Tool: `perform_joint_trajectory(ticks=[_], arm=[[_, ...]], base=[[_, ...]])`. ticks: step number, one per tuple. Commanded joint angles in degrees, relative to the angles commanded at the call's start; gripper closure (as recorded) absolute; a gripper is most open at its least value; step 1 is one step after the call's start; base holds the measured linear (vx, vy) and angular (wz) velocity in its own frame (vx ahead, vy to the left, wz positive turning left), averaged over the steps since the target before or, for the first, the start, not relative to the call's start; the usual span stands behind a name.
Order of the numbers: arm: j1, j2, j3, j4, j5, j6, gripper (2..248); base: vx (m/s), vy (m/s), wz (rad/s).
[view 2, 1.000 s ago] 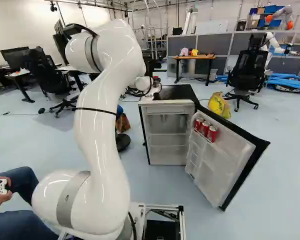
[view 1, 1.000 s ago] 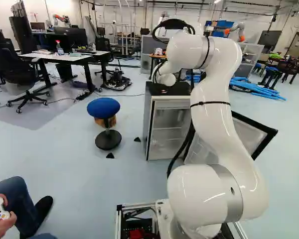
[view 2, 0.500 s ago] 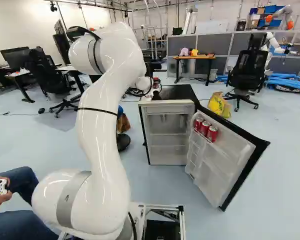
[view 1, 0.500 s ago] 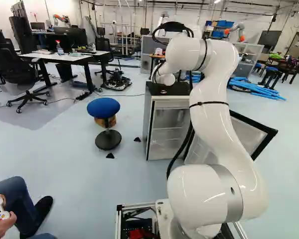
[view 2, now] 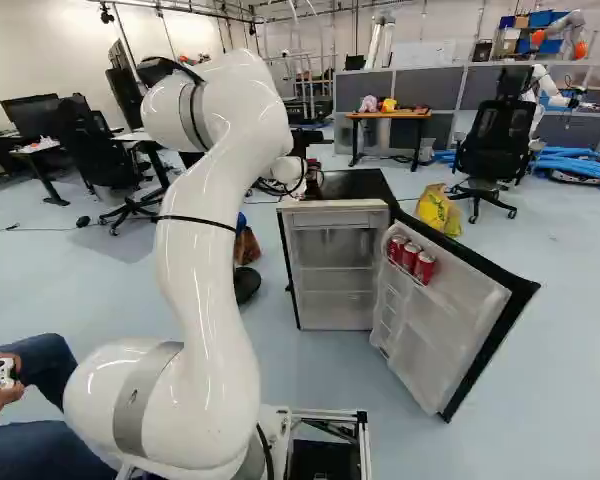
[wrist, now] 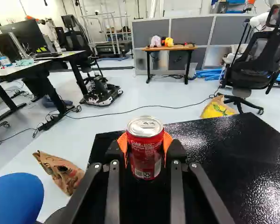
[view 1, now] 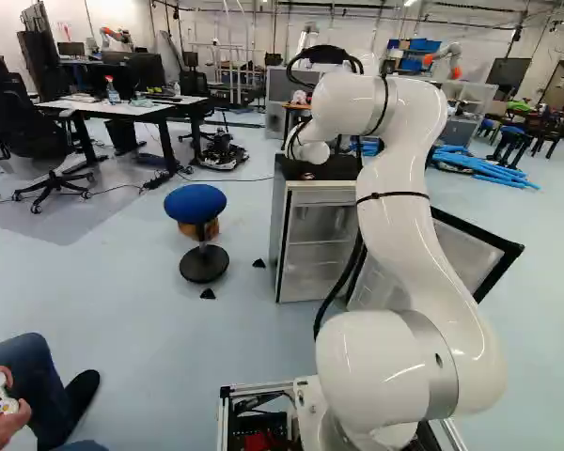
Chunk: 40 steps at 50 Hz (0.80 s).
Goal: Grab a drink from the fridge
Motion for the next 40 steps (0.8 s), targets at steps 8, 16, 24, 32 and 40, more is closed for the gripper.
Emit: perform_joint_trajectory(ticks=[8,16,24,32,40], arm=[[0.0,0.0,0.0,0.0,0.0,0.0,155],[0.0,0.0,0.0,0.0,0.0,0.0,155],[0.0,0.0,0.0,0.0,0.0,0.0,97],[0.0,0.3,0.4,0.0,0.0,0.0,62],[0.0,1.9,2.7,0.0,0.0,0.0,3]], base=[[0.0,0.0,0.0],[0.0,0.0,0.0],[0.0,0.0,0.0],[0.0,0.0,0.0],[0.0,0.0,0.0]])
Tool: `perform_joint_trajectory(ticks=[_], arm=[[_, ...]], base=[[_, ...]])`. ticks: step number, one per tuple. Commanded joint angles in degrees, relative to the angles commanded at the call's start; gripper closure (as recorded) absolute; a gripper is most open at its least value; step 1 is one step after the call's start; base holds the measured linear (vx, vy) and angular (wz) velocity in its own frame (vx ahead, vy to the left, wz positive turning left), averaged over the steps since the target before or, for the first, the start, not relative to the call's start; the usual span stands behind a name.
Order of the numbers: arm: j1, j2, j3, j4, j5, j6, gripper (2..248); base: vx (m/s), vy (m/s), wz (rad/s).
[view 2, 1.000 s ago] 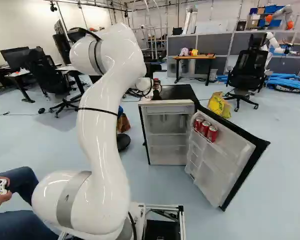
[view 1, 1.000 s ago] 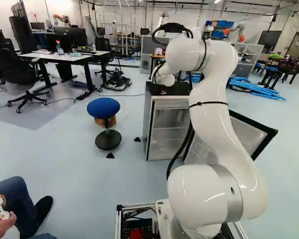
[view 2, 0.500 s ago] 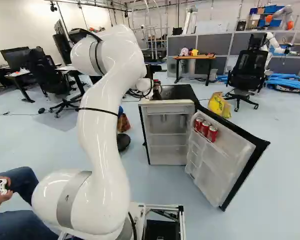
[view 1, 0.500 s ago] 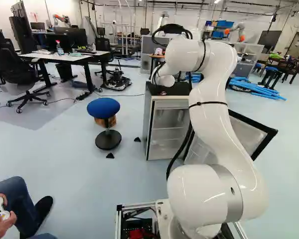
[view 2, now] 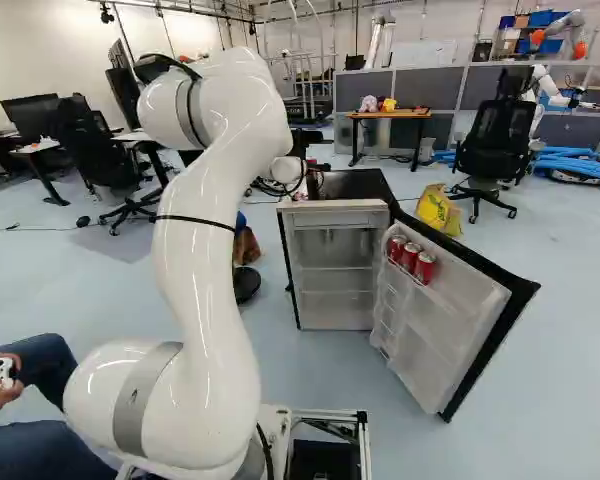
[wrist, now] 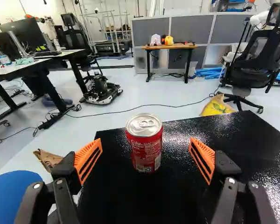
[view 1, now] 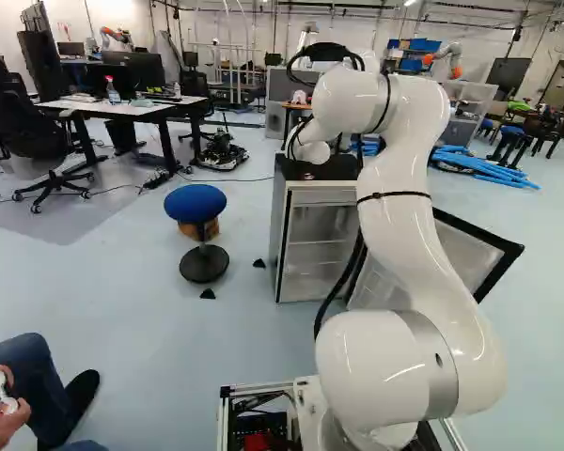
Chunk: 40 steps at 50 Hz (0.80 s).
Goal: Grab a drink from the fridge
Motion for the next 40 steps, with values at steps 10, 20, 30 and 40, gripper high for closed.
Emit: perform_joint_trajectory(ticks=[10,20,30,40], arm=[[0.1,2.8,3.8,0.0,0.0,0.0,3],[0.0,6.3,7.7,0.0,0.0,0.0,3],[-0.1,10.0,11.4,0.0,0.0,0.0,3],[-0.5,13.7,14.9,-0.4,-1.4,0.0,3]], base=[[0.0,0.0,0.0],[0.0,0.0,0.0],[0.0,0.0,0.0],[0.0,0.0,0.0]])
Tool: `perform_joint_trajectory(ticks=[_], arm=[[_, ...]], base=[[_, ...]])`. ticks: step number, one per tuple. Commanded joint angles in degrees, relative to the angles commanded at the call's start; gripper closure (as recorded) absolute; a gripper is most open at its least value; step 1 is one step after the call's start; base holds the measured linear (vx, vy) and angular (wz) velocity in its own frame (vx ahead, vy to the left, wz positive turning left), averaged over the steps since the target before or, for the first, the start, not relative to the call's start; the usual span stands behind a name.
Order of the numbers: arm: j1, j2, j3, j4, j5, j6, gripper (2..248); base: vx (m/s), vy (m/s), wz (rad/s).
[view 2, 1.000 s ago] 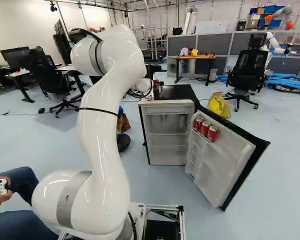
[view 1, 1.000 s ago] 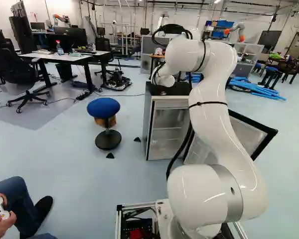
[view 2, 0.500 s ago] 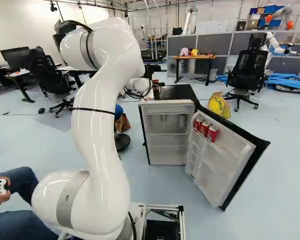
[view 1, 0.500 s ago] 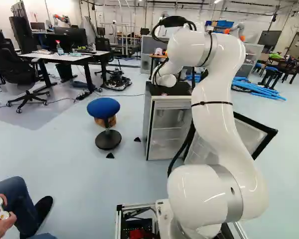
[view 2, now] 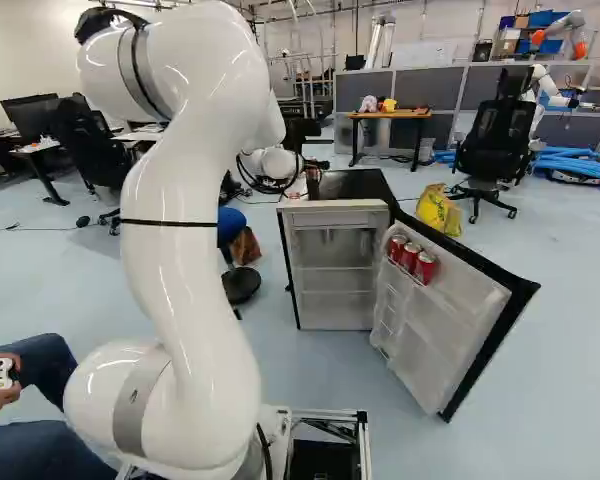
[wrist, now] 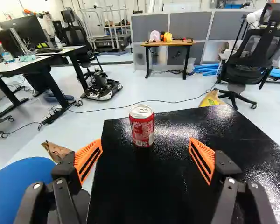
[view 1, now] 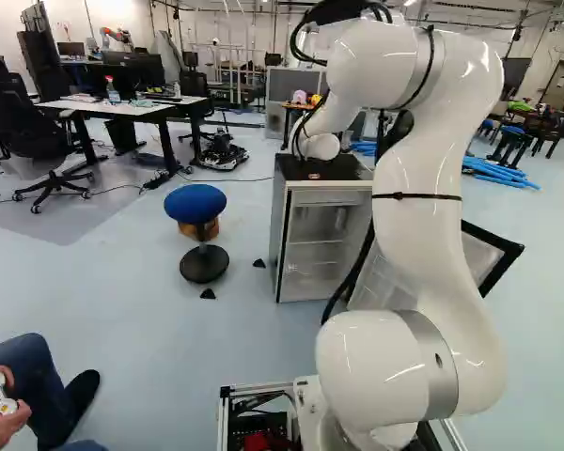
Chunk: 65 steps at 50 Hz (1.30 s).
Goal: Grab a drink from the fridge
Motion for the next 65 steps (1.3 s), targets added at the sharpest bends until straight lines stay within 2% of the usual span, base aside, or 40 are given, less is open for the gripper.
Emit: perform_joint_trajectory(ticks=[19,49,65], arm=[[-1.5,6.6,5.8,-2.7,-7.5,0.0,3],[-5.0,16.3,13.4,-12.2,-20.0,0.0,3],[-7.5,20.9,16.4,-12.9,-24.9,0.0,3]], base=[[0.0,0.0,0.0],[0.0,0.0,0.0],[0.0,0.0,0.0]])
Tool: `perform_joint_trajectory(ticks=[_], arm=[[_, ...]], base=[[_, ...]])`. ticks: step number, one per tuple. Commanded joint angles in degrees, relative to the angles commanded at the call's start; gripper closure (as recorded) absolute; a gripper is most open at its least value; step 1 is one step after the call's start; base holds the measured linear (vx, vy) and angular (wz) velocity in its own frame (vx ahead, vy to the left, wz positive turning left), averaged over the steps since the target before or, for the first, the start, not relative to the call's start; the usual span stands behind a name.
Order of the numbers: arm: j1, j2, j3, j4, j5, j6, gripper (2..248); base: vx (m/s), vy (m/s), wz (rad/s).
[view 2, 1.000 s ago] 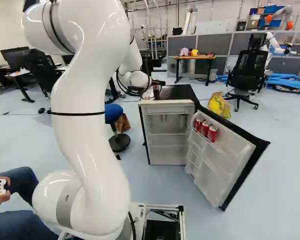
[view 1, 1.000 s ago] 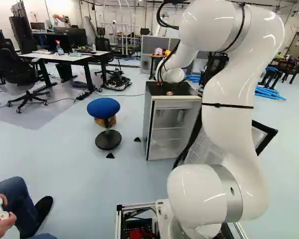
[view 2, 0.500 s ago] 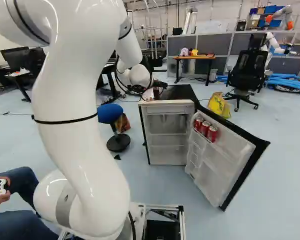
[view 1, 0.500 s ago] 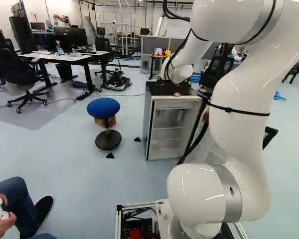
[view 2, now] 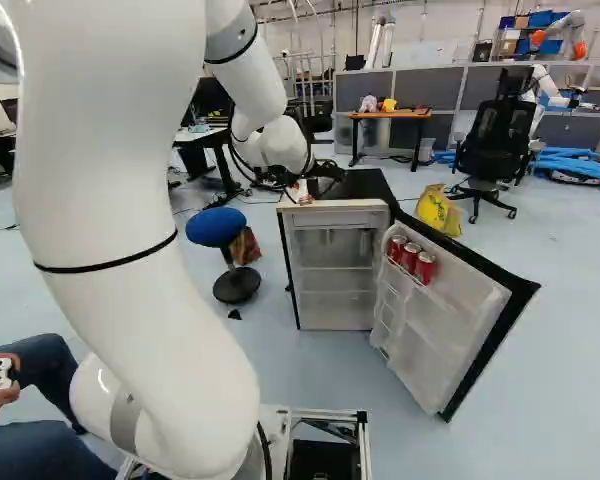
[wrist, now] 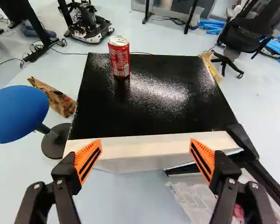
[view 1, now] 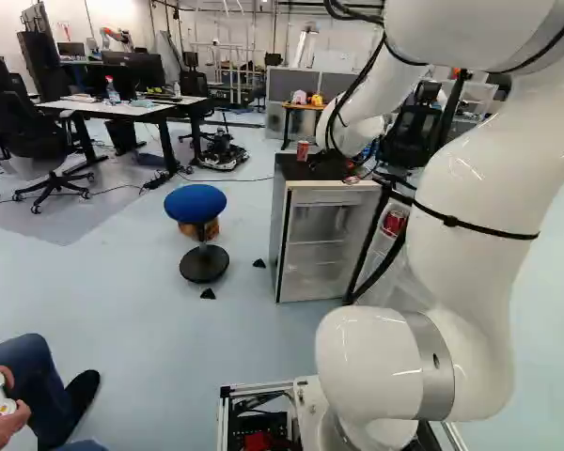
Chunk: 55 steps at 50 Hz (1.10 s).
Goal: Grab a drink from the fridge
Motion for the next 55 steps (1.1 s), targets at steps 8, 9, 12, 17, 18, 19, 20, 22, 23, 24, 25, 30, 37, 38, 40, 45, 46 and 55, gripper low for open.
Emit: perform_joint_trajectory(ticks=[8,9,12,17,18,19,20,22,23,24,25,30,37,38,40,45,46,55], arm=[[-1.4,2.2,1.3,0.0,-2.4,0.0,3],[-1.5,2.5,1.5,0.0,-2.7,0.0,3],[-2.1,3.3,1.9,0.0,-3.6,0.0,3],[-3.0,4.6,2.6,0.0,-5.0,0.0,3],[-3.2,4.9,2.8,0.0,-5.3,0.0,3],[-3.4,5.1,2.9,0.0,-5.6,0.0,3],[-3.5,5.3,3.0,0.0,-5.9,0.0,3],[-3.9,5.8,3.2,0.0,-6.5,0.0,3],[-4.1,6.0,3.3,0.0,-6.8,0.0,3],[-4.3,6.2,3.3,0.0,-7.1,0.0,3],[-4.5,6.4,3.4,0.0,-7.4,0.0,3],[-5.5,7.3,3.6,0.0,-8.7,0.0,3],[-6.9,8.3,3.7,0.0,-10.4,0.0,3],[-7.1,8.5,3.7,0.0,-10.7,0.0,3],[-7.5,8.7,3.7,0.0,-11.2,0.0,3],[-8.5,9.3,3.5,0.0,-12.3,0.0,3],[-8.7,9.4,3.5,0.0,-12.5,0.0,3],[-10.4,10.0,2.8,0.0,-13.9,0.0,3]], base=[[0.0,0.0,0.0],[0.0,0.0,0.0],[0.0,0.0,0.0],[0.0,0.0,0.0],[0.0,0.0,0.0],[0.0,0.0,0.0],[0.0,0.0,0.0],[0.0,0.0,0.0],[0.0,0.0,0.0],[0.0,0.0,0.0],[0.0,0.0,0.0],[0.0,0.0,0.0],[0.0,0.0,0.0],[0.0,0.0,0.0],[0.0,0.0,0.0],[0.0,0.0,0.0],[0.0,0.0,0.0],[0.0,0.0,0.0]])
